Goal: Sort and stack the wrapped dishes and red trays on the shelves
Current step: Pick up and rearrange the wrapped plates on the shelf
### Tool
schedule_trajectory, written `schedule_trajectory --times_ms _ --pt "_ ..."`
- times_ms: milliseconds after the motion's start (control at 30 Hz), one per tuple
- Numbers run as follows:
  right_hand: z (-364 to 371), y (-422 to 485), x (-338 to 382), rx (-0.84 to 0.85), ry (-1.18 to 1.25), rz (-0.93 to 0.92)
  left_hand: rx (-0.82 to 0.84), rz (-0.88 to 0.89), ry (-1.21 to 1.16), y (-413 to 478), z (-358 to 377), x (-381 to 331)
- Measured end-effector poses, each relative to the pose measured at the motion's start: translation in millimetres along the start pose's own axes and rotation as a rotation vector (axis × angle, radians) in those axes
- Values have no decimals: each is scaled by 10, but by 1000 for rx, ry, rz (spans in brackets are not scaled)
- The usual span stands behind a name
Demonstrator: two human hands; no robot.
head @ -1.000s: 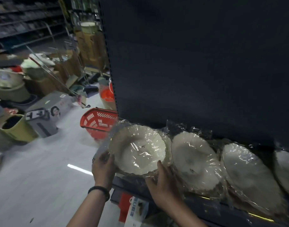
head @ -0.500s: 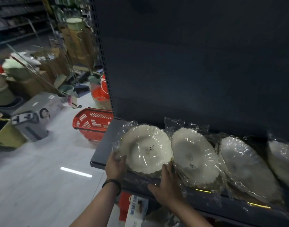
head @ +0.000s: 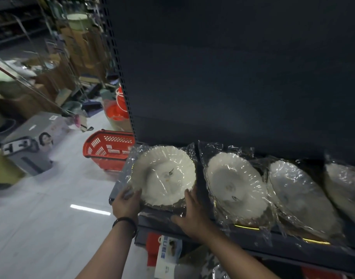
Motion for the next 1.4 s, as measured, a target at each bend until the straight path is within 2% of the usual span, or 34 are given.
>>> schedule_trajectory --times_ms 67,167,233,267,333,400,467,533,633,700,833,967,1067,1167,1400 --pt "-73 -185 20 17 -24 -46 11 7 17 -187 16 -218" --pt "-203 -575 -84 41 21 -95 -86 148 265 -479 -32 -507" --pt "-293 -770 -281 11 205 -61 -213 288 306 -792 -23 -708" --pt "-336 -833 -398 -21 350 -16 -210 375 301 -977 29 -812" --pt "-431 -887 -646 -135 631 103 -53 534 311 -1311 224 -928" --pt "-575 -905 -890 -305 796 208 167 601 275 -1562 494 -926" --pt "-707 -891 -1119 -439 867 293 368 551 282 -1741 787 -882" --pt "-804 -861 -1307 -485 902 357 522 460 343 -1841 1044 -785" --pt "-874 -783 -1544 -379 1014 443 611 386 382 -1946 1325 -690" --pt "-928 -746 -1585 -281 1124 458 603 390 426 -1975 1447 -699" --pt "-1014 -641 -1645 -78 1184 439 595 408 545 -2006 1616 -806" --pt "-1112 -573 -1677 8 1220 430 576 341 551 -1770 1697 -471" --pt "-1166 -562 -1695 37 1225 410 531 313 526 -1781 1753 -435" --pt "-1171 -576 -1696 52 1197 381 492 360 545 -2015 1761 -747" --pt "-987 -538 -1645 15 1174 309 378 442 509 -2050 1471 -922"
Point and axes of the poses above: each hand's wrist, its own y-axis towards the middle knuckle, its own z-axis out of the palm, x = y × z, the point moved 2 cm from there along y, towards the middle knuckle, and after that the axes turned 14 degrees about z, right-handed, at the moved point
